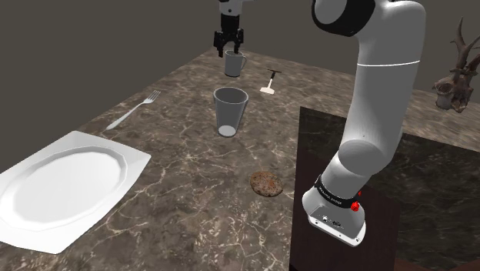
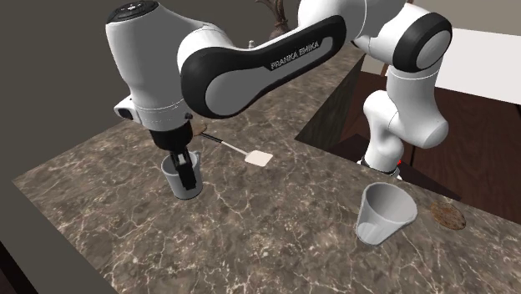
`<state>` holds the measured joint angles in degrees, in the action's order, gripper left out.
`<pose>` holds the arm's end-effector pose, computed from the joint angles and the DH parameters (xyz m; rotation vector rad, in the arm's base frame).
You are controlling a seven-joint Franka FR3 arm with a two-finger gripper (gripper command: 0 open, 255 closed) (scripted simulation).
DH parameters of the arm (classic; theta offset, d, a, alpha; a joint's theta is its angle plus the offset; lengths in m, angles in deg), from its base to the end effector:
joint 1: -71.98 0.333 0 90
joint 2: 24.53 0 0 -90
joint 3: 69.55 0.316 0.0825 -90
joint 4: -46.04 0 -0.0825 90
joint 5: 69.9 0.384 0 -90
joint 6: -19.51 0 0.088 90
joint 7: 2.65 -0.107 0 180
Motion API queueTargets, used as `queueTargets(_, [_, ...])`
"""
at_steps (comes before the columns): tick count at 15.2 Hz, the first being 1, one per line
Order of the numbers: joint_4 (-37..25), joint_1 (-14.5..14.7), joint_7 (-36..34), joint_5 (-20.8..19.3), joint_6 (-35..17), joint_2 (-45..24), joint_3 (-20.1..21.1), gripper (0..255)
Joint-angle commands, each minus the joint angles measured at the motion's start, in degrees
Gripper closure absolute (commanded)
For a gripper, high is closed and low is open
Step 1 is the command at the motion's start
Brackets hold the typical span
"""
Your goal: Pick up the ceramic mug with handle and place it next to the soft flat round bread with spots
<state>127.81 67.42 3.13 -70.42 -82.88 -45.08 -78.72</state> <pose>0.6527 -0.1441 0.4943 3.0706 -0.1947 -0.0083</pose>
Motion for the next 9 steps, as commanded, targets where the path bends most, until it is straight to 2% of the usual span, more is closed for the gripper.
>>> queueTargets(1, [1.1, -0.09, 0.09, 0.02, -1.42, -0.29, -0.03, 0])
queueTargets(4, [3.55, -0.13, 0.1, 0.05, -4.08, -0.5, -0.03, 0])
queueTargets(9, [3.55, -0.13, 0.1, 0.05, -4.08, -0.5, -0.03, 0])
